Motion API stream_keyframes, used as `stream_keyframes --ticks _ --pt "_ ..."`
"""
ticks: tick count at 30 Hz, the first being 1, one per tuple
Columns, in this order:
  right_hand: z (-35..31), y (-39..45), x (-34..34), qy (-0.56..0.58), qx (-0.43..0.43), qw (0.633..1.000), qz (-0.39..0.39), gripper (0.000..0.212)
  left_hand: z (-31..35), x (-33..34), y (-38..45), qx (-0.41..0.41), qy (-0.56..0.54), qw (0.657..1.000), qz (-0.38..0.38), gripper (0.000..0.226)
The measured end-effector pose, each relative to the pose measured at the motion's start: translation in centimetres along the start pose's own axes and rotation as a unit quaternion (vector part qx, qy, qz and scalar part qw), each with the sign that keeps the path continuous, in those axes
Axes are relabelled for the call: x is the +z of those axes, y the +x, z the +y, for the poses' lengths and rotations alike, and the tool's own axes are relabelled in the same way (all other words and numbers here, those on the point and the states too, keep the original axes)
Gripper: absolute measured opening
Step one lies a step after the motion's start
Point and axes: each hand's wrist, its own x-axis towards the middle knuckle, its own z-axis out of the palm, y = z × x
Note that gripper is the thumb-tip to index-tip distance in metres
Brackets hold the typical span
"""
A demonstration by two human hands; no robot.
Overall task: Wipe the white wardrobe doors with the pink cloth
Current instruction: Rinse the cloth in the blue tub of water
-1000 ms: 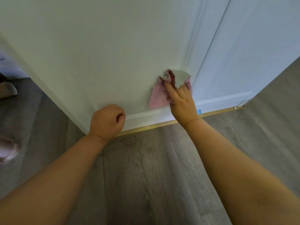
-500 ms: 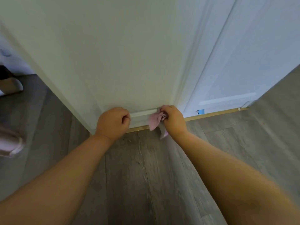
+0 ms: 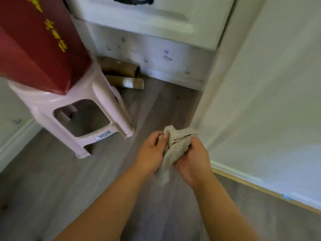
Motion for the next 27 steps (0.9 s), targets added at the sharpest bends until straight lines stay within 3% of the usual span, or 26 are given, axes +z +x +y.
stream_keyframes --ticks 3,6,8,12,15,16,21,25,27 --pt "-2.8 -3.7 8.5 -0.008 -0.013 1.000 0.015 0.051 8.1 -6.0 -2.4 0.090 0.094 0.984 0.126 0.015" --pt "-7.0 -8.1 17.8 -0.041 -0.014 0.999 -0.031 0.058 17.2 -12.0 -5.0 0.134 0.102 0.967 0.189 0.012" --pt "-10.5 -11.3 24.3 -0.164 -0.046 0.985 -0.040 0.048 24.5 -16.2 -7.0 0.147 0.075 0.959 0.230 0.011" --pt "-16.1 -16.1 34.8 -0.346 -0.076 0.934 -0.048 0.011 36.1 -22.3 -9.8 0.160 0.020 0.970 0.184 0.005" --pt "-21.7 -18.3 43.3 -0.487 -0.162 0.858 -0.009 0.020 45.2 -28.1 -10.4 0.167 0.048 0.972 0.156 0.020" --pt "-23.2 -18.4 45.3 -0.494 -0.181 0.850 0.011 0.020 47.3 -29.9 -10.1 0.171 0.057 0.970 0.164 0.020" --pt "-30.2 -16.0 52.5 -0.401 -0.214 0.887 0.090 0.016 55.3 -37.7 -6.0 0.133 0.018 0.972 0.191 0.013" --pt "-35.0 -12.4 55.5 -0.244 -0.177 0.953 0.005 0.070 59.6 -39.8 -0.5 0.145 0.026 0.968 0.201 0.015" --pt "-36.7 -9.9 56.4 -0.285 -0.191 0.939 -0.012 0.087 61.3 -40.4 1.9 0.155 0.049 0.963 0.216 0.019"
